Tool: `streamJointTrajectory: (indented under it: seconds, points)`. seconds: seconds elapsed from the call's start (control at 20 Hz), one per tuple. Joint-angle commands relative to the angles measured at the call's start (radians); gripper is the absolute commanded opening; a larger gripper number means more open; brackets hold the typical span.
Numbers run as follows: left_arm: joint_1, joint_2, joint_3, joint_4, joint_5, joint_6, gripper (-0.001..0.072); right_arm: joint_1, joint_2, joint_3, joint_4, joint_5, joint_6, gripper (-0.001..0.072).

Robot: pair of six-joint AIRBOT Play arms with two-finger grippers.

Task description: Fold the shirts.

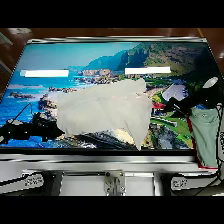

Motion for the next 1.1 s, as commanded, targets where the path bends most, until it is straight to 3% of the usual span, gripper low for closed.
streamJointTrajectory:
  seconds: [0.0,0.15,0.4,0.5,0.55,0.8,0.9,1.05]
  points:
    - [-0.01,0.0,0.003,-0.008,-0.01,0.008,0.004,0.066,0.0,-0.138,-0.02,-0.091,-0.012,0.0633]
    - [-0.003,0.039,0.01,-0.007,-0.039,0.042,0.004,0.153,-0.005,-0.205,-0.009,-0.255,-0.01,0.0632]
    - [-0.003,0.074,0.044,-0.008,-0.073,0.04,0.004,0.233,-0.089,-0.205,0.082,-0.307,-0.011,0.0608]
    - [-0.003,0.074,0.068,-0.008,-0.083,0.041,0.004,0.257,-0.097,-0.204,0.082,-0.326,-0.012,0.0277]
    - [-0.003,0.076,0.087,-0.007,-0.094,0.041,0.004,0.256,-0.09,-0.199,0.095,-0.324,-0.014,0.0048]
    - [-0.003,0.19,0.3,-0.007,-0.155,0.037,0.0039,0.253,0.108,-0.072,0.095,-0.359,-0.142,0.0054]
    - [-0.003,0.285,0.455,-0.008,-0.179,0.035,0.0039,0.253,0.235,0.043,0.078,-0.365,-0.155,0.0053]
    - [-0.003,0.437,0.752,-0.008,-0.167,-0.035,0.0039,0.253,0.423,0.249,0.029,-0.406,-0.154,0.0053]
